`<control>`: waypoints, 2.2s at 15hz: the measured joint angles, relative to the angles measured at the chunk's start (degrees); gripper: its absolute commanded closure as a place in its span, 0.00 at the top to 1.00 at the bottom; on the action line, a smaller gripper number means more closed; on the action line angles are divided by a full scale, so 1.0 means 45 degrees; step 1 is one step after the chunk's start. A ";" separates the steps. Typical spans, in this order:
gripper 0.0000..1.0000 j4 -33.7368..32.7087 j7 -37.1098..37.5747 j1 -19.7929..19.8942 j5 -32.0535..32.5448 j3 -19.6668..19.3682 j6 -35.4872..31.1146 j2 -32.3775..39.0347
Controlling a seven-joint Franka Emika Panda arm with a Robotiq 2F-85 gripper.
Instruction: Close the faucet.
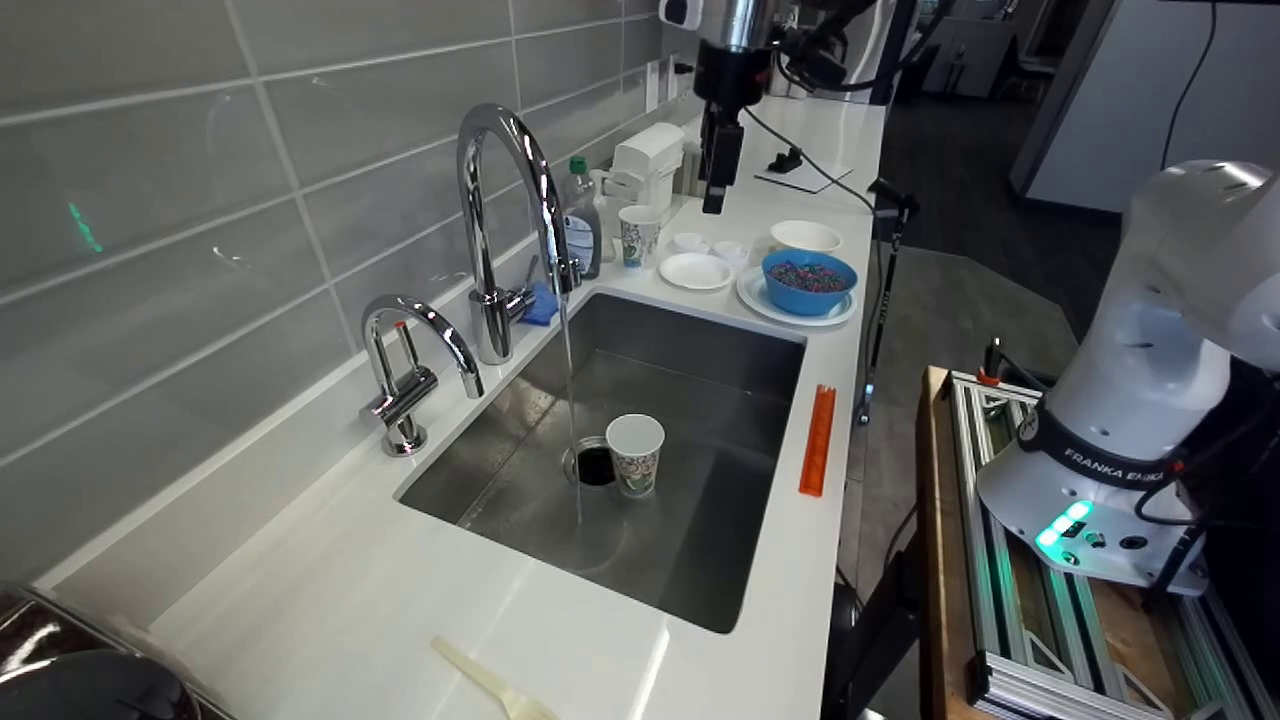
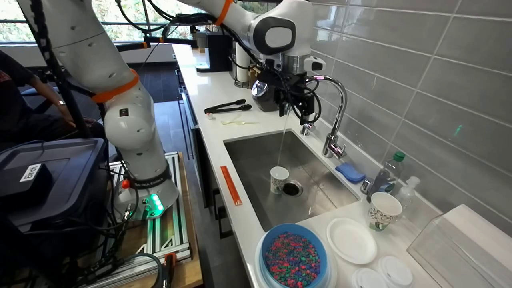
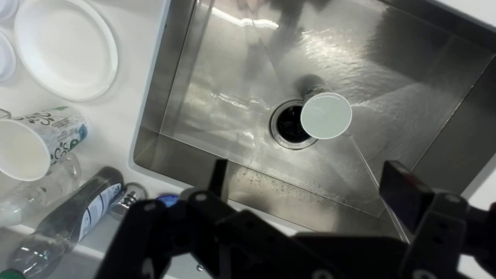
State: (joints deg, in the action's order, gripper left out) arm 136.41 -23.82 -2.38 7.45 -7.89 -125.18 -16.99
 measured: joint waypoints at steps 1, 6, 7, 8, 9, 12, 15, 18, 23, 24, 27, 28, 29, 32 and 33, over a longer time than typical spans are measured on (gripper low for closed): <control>1.00 0.0000 0.0000 0.0017 0.0000 0.0019 0.0000 -0.0063; 1.00 -0.0001 0.0001 0.0037 -0.0003 0.0035 0.0000 -0.0144; 1.00 -0.0001 0.0001 0.0052 -0.0055 0.0035 0.0000 -0.0102; 1.00 0.0001 0.0001 0.0062 -0.0198 0.0027 -0.0121 -0.0030; 1.00 0.0005 0.0001 0.0066 -0.0433 0.0007 -0.0389 0.0085; 1.00 0.0001 -0.0118 0.0058 -0.1574 -0.0053 -0.1771 0.0774; 1.00 -0.0216 -0.0592 0.0056 -0.2926 -0.0071 -0.3091 0.1928; 1.00 -0.0881 -0.1197 0.0076 -0.4162 -0.0039 -0.3984 0.3367; 1.00 -0.2896 -0.2059 0.0628 -0.6040 0.0556 -0.4365 0.5732; 1.00 -0.3322 -0.2067 0.0827 -0.6208 0.0751 -0.4364 0.6129; 1.00 -0.4079 -0.2071 0.1156 -0.6353 0.1014 -0.4360 0.6803; 1.00 -0.4148 -0.2072 0.1185 -0.6359 0.1032 -0.4359 0.6857; 1.00 -0.4173 -0.2072 0.1192 -0.6364 0.1041 -0.4359 0.6866; 1.00 -0.4203 -0.2008 0.1245 -0.6337 0.1115 -0.4359 0.6876; 1.00 -0.4234 -0.1936 0.1344 -0.6333 0.1220 -0.4399 0.6915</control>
State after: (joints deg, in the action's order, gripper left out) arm 117.35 -32.53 3.67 -21.05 -2.40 -144.98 14.12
